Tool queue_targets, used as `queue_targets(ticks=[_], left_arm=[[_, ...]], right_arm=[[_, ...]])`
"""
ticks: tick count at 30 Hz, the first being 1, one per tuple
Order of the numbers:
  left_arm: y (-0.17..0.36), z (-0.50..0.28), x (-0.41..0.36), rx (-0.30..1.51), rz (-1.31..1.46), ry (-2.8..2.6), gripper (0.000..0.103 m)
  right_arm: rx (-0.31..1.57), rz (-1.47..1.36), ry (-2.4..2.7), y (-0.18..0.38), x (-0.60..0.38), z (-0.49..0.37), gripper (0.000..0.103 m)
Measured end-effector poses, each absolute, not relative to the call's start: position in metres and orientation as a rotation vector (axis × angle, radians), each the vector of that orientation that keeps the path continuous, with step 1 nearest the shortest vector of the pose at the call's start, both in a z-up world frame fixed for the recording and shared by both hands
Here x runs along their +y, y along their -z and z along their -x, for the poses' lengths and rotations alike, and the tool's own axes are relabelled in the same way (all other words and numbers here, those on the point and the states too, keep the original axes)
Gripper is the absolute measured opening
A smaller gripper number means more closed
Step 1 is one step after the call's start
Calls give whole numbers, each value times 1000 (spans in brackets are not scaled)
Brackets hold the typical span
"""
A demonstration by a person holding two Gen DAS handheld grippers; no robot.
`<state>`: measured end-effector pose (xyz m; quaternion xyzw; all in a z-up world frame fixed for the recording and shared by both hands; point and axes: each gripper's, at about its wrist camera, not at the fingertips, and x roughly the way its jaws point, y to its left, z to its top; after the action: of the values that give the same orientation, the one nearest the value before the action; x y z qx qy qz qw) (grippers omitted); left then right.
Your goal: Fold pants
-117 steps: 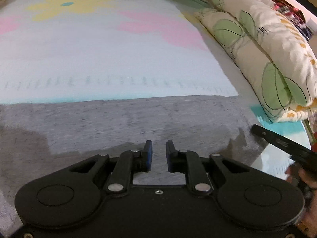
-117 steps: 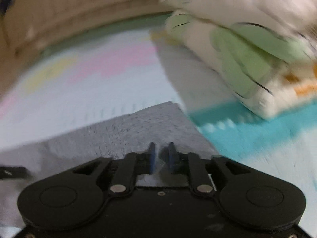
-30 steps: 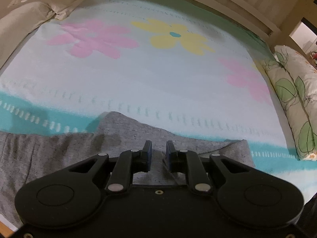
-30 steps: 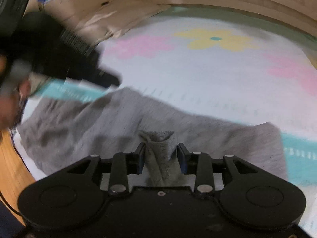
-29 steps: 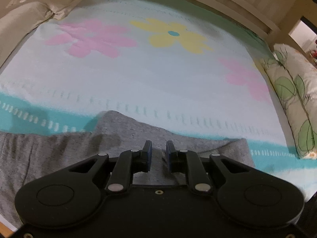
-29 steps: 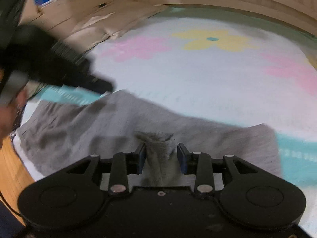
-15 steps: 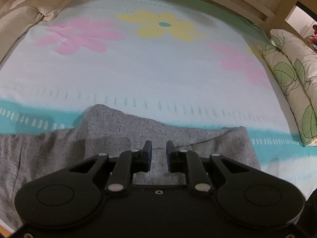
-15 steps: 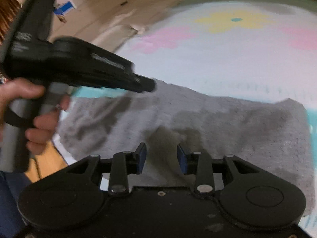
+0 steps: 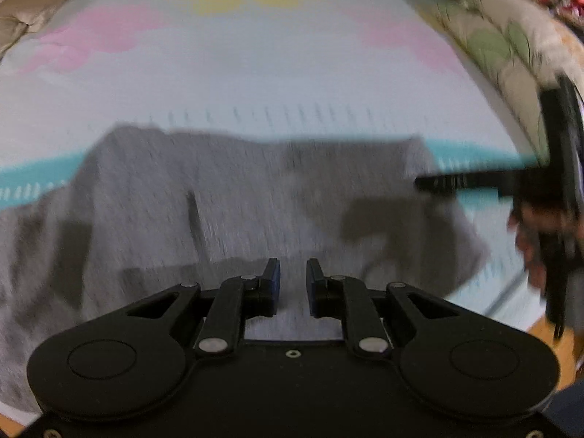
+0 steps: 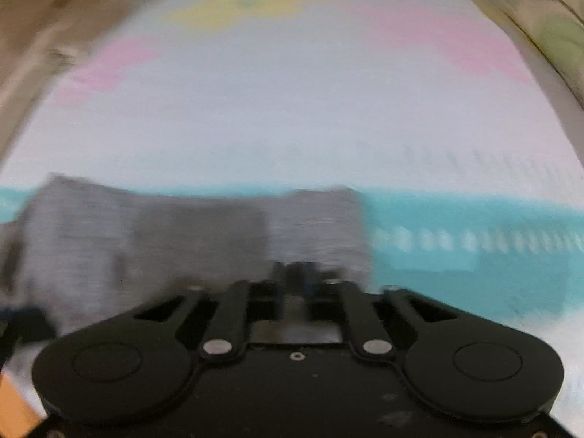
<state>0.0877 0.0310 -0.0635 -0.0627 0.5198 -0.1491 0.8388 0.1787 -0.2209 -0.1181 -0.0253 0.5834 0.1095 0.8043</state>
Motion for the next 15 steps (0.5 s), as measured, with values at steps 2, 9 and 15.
queue_targets(ticks=[2, 9, 15], left_arm=[[78, -81, 30, 1145, 135, 309, 23], [85, -57, 41, 1105, 118, 265, 28], [63, -33, 82, 997, 227, 189, 28]], right_arm=[[1257, 15, -217, 124, -228, -180, 0], [1255, 146, -205, 107, -196, -178, 11], [1201, 71, -312, 65, -158, -169, 17]])
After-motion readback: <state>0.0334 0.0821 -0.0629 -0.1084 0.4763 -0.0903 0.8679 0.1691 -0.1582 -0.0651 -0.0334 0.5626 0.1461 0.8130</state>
